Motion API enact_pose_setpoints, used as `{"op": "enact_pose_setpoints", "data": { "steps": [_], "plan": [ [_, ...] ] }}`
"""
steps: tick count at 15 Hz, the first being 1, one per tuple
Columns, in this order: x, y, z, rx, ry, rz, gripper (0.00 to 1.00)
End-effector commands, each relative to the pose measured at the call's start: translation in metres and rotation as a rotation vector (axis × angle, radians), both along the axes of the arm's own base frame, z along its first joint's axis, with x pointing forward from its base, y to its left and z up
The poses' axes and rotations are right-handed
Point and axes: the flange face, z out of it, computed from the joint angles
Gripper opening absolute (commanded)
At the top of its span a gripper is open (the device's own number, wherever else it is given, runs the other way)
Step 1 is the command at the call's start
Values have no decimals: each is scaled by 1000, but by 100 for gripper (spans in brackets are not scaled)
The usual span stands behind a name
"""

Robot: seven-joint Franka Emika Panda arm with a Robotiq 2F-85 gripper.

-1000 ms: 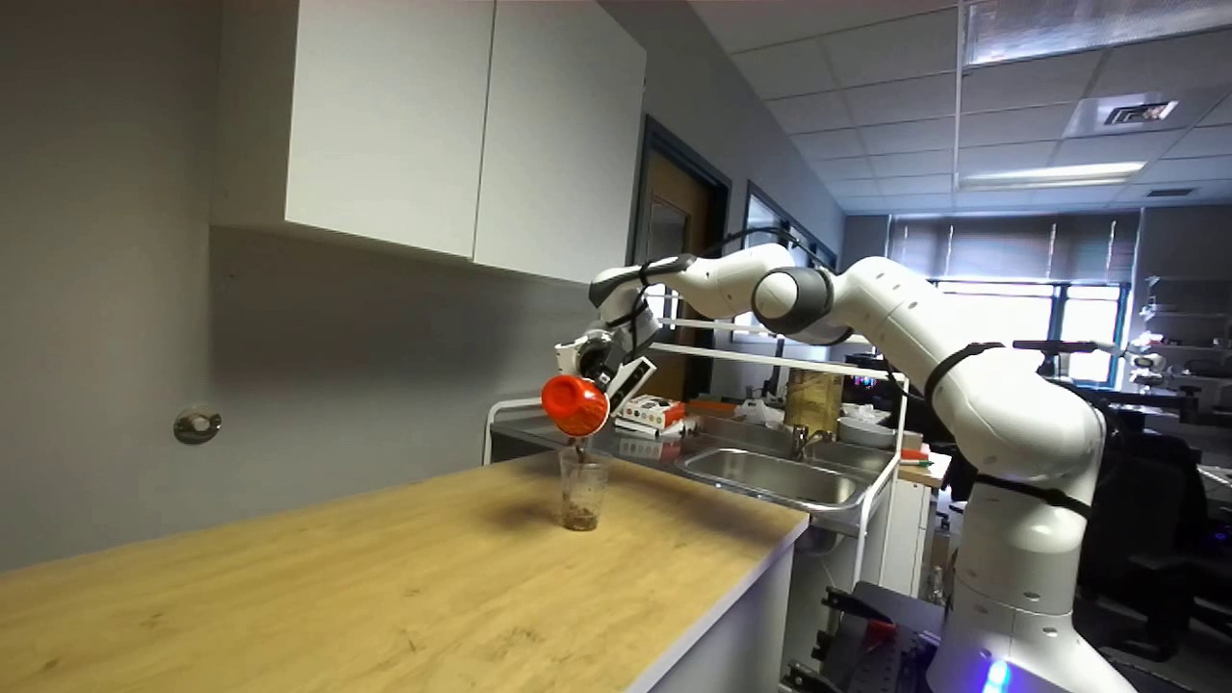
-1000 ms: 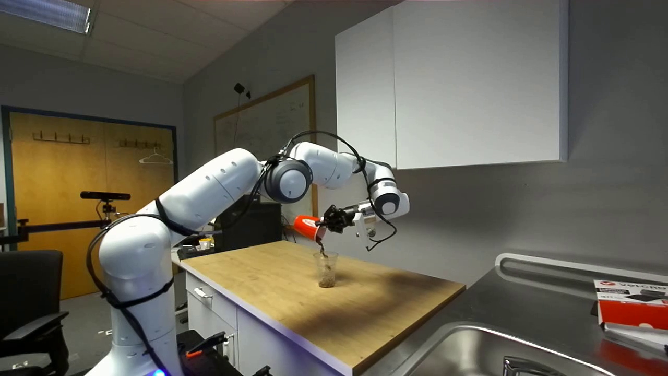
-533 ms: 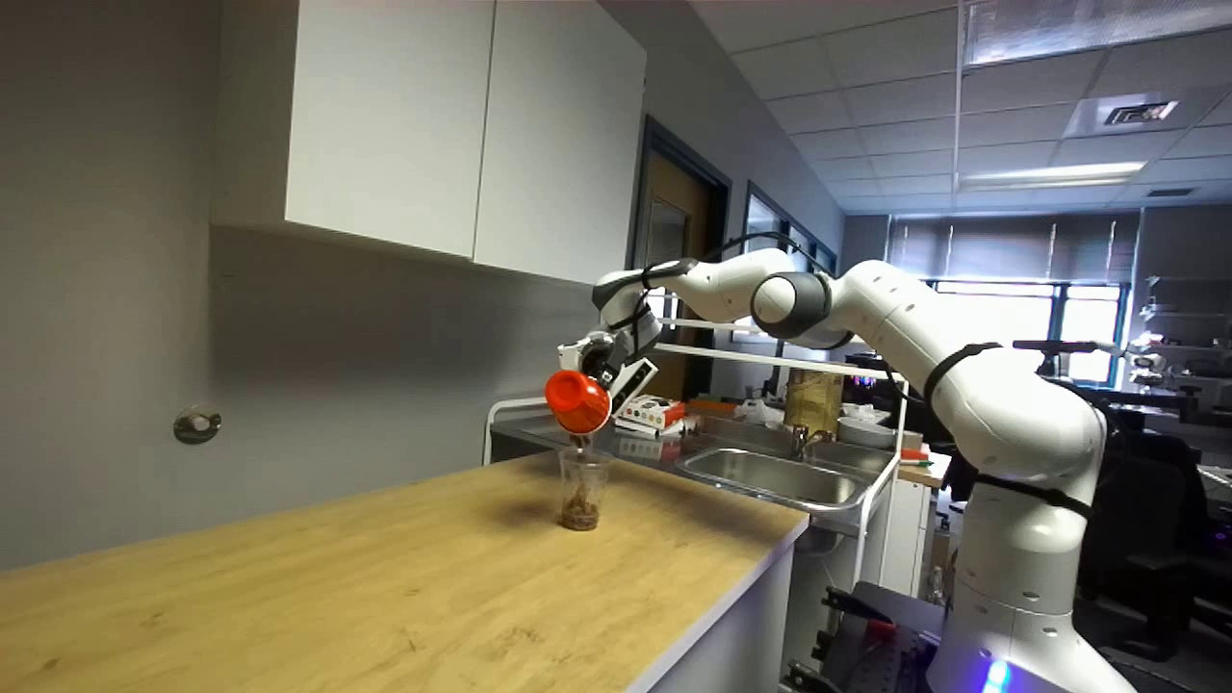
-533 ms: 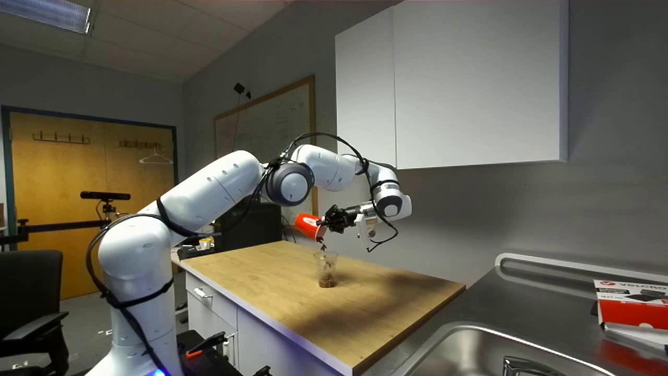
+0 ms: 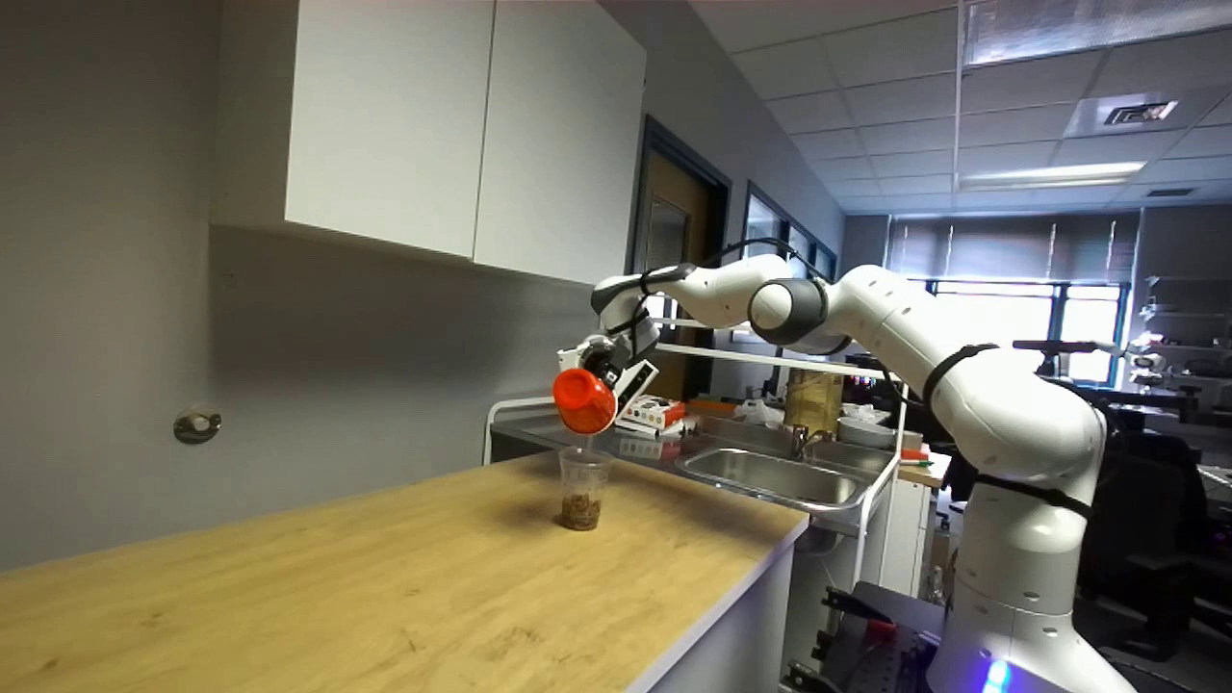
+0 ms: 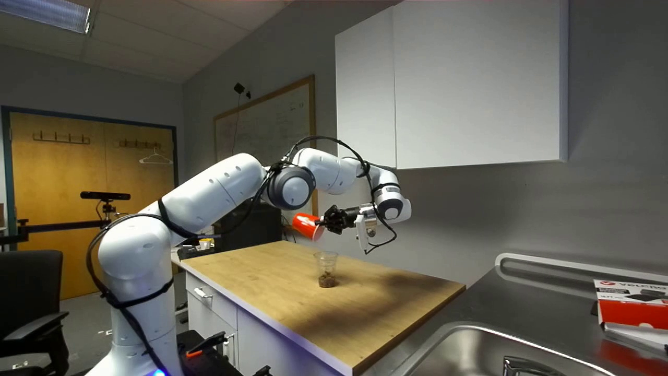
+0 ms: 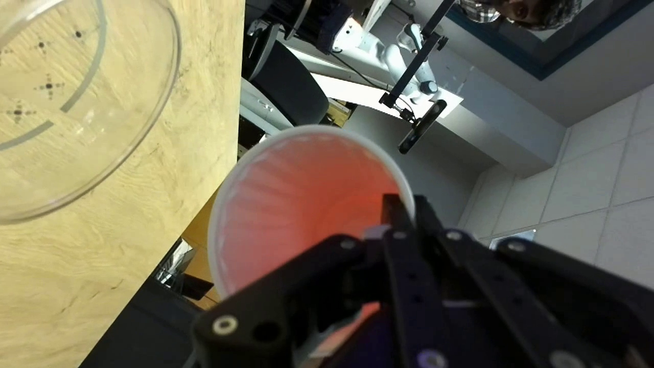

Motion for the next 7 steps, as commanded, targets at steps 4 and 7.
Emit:
{"op": "enact_pose_setpoints", "data": {
  "steps": [4, 7],
  "plan": [
    [6, 2, -1, -1, 59, 6, 4],
    [7, 2, -4, -13, 58, 4, 4]
  ]
}}
